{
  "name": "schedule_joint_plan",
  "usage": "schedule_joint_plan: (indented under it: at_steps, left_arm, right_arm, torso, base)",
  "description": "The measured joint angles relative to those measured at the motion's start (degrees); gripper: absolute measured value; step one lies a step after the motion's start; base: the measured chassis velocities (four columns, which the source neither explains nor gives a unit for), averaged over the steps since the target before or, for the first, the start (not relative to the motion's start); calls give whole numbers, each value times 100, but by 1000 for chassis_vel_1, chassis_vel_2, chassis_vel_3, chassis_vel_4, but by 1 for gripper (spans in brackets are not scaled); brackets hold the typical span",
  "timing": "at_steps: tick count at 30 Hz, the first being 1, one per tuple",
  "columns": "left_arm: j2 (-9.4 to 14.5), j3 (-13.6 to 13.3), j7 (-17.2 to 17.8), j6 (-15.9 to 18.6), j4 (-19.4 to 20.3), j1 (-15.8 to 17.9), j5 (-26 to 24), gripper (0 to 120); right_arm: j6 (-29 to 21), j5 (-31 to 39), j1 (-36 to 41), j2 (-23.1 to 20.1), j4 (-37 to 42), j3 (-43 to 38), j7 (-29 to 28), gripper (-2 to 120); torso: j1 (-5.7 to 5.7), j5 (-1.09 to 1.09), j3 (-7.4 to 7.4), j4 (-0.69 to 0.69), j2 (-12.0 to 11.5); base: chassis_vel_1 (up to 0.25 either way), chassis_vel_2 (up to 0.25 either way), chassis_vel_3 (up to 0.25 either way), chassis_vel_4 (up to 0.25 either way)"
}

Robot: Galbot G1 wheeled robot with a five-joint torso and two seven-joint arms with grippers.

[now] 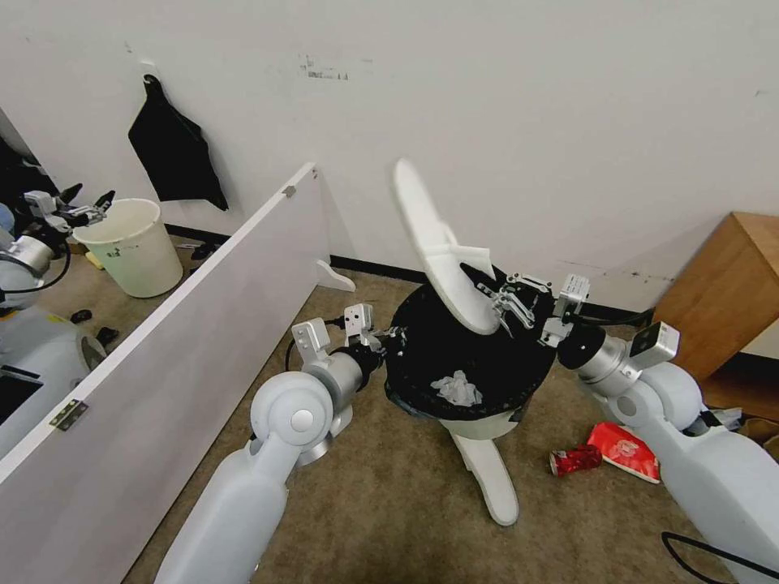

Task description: Pick up the trash bin, then pick up the garbage from the floor and place it into the trash bin.

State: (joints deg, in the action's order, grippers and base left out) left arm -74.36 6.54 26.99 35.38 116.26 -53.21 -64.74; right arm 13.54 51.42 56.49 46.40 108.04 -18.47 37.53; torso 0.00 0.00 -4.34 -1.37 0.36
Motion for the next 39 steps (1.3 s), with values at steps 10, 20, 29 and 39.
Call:
schedule_joint_plan:
  at_steps: [10,20,29,39]
  left_arm:
    - [-21,12,-1,0,20,-36,56,4]
    - [-65,93,20,-25,70,-115,181,4]
    - [44,619,62,-41,197,-200,204,4]
    - [90,1102,75,-41,255,-164,112,4]
  right_arm:
    - [0,-27,11,-6,36,-25,-21,67]
    - [6,-42,-8,17,76,-73,-29,99]
    - [-26,115,-152,20,346,-563,-166,100]
    - [-126,421,-95,-108,638,-1483,-246,100]
  torso:
    - [0,0,0,0,0]
    - [0,0,0,0,0]
    - [0,0,0,0,0]
    - [0,0,0,0,0]
  base:
    - [0,0,0,0]
    - [0,0,0,0]
    - [0,0,0,0]
    - [0,0,0,0]
